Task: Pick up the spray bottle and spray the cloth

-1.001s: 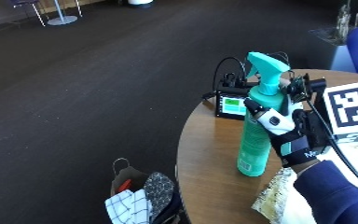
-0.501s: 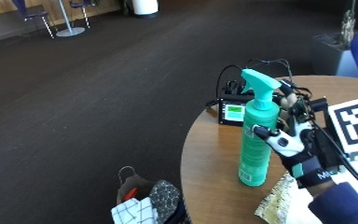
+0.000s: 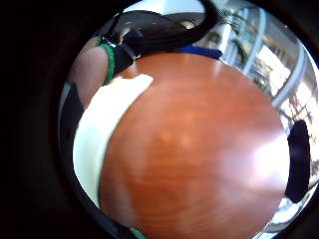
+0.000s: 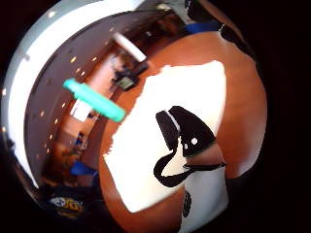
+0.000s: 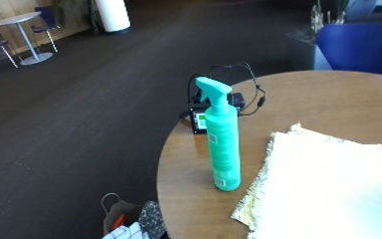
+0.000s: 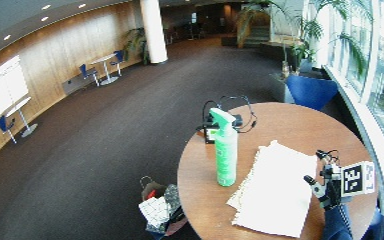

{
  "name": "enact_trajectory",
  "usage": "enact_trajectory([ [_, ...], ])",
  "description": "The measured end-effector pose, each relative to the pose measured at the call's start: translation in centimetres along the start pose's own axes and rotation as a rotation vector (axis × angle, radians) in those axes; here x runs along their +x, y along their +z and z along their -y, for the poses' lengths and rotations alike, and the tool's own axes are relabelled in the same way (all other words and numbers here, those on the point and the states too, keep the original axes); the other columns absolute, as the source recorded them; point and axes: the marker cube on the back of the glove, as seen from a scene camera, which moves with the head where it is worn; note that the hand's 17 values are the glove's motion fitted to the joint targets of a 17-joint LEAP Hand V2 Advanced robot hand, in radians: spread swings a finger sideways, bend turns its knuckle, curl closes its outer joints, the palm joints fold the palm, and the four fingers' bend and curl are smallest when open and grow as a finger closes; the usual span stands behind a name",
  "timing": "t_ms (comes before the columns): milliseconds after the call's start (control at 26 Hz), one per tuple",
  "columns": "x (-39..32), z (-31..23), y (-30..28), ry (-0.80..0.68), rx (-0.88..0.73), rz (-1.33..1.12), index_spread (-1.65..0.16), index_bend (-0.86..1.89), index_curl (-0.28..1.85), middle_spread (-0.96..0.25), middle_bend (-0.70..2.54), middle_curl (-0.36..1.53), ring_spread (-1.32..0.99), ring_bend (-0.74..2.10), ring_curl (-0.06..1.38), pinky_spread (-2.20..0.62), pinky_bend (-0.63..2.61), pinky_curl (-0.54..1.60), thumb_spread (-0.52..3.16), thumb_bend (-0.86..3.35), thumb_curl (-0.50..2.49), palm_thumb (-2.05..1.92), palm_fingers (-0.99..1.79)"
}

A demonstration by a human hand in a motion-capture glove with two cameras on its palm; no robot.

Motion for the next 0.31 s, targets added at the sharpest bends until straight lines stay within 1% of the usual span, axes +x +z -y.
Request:
enact_trajectory([
  [116,3.7,1.2,-0.2,0.118,-0.018,-0.065,-0.4,0.17,0.19,-0.07,0.29,0.42,-0.12,0.43,0.32,0.16,0.45,0.32,1.07,-0.01,0.38,0.65,0.6],
  [231,3.9,3.5,-0.8,0.187,-0.009,-0.027,-0.4,0.16,0.21,-0.06,0.28,0.41,-0.12,0.42,0.32,0.18,0.42,0.31,1.09,-0.01,0.38,0.66,0.61],
  [308,3.5,4.5,-1.0,0.201,0.002,0.007,-0.39,0.16,0.21,-0.06,0.27,0.41,-0.12,0.41,0.32,0.18,0.41,0.31,1.1,-0.01,0.37,0.66,0.63],
])
